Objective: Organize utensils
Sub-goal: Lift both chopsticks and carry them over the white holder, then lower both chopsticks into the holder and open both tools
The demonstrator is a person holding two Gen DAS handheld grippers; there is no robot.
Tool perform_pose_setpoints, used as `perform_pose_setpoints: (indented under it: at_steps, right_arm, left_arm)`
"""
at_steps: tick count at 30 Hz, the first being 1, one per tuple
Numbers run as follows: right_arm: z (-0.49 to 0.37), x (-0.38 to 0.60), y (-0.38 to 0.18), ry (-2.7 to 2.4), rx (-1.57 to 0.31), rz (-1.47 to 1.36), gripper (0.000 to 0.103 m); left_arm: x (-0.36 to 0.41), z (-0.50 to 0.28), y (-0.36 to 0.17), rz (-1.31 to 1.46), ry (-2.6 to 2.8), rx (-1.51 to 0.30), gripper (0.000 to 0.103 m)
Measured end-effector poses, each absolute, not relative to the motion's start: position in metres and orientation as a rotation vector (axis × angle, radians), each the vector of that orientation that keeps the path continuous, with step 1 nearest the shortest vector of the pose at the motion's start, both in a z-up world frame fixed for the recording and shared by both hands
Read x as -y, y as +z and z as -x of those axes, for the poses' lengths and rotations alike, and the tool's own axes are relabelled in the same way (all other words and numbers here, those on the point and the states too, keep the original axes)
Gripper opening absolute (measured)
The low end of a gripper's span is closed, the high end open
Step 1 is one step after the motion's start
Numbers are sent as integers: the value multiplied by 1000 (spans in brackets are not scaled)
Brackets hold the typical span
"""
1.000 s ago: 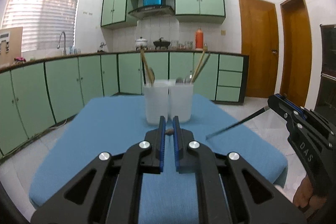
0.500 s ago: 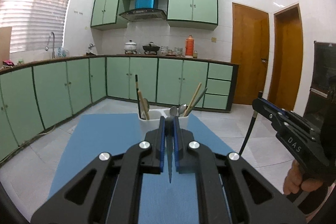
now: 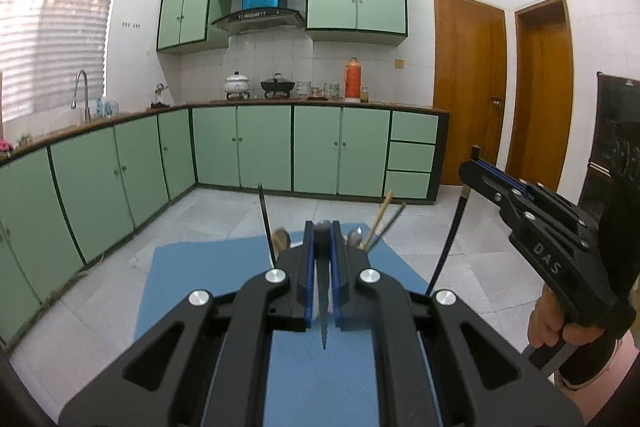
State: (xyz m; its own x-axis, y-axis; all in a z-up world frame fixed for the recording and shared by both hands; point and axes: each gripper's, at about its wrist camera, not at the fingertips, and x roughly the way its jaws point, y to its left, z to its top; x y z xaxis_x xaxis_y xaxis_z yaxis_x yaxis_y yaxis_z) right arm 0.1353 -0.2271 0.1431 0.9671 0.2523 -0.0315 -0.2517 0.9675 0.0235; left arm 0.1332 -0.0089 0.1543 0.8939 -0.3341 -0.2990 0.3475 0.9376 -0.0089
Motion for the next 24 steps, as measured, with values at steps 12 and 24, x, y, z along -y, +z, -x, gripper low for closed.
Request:
perform_pose_setpoints:
  at_steps: [12, 24]
  right_arm:
    - [-225, 226, 200, 240, -18, -29, 7]
    - [-296, 217, 169, 211, -50, -41, 7]
  left_arm:
    - [28, -205, 200, -71, -341, -265, 6]
    - [39, -285, 179, -58, -316, -325, 6]
